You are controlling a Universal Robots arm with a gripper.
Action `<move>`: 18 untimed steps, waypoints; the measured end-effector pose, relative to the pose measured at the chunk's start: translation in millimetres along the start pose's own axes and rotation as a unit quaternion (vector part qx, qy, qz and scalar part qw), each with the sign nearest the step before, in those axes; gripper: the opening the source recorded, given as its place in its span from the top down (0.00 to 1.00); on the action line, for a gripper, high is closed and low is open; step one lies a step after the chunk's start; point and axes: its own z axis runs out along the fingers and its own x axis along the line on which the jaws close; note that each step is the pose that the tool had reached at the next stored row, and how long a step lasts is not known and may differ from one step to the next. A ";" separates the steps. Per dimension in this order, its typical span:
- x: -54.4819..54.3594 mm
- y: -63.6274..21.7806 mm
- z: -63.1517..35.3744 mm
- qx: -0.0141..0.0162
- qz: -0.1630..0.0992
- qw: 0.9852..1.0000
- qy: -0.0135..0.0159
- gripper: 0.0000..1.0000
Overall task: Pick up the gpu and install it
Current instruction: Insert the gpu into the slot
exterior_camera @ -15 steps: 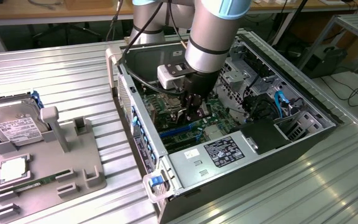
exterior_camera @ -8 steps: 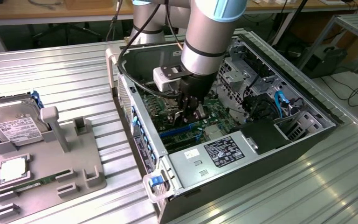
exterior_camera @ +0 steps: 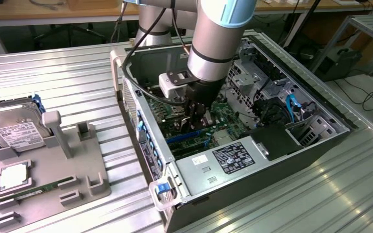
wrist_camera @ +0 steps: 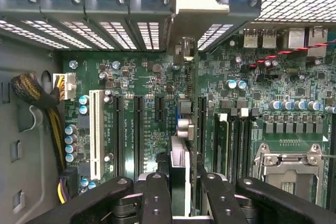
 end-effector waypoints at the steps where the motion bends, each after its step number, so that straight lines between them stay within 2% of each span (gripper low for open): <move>1: 0.1 1.4 0.0 0.000 0.000 1.000 0.000 0.73; 7: 0.5 3.1 1.7 0.000 0.000 1.000 0.000 0.73; 18: 0.7 3.0 11.3 0.000 0.000 1.000 0.000 0.73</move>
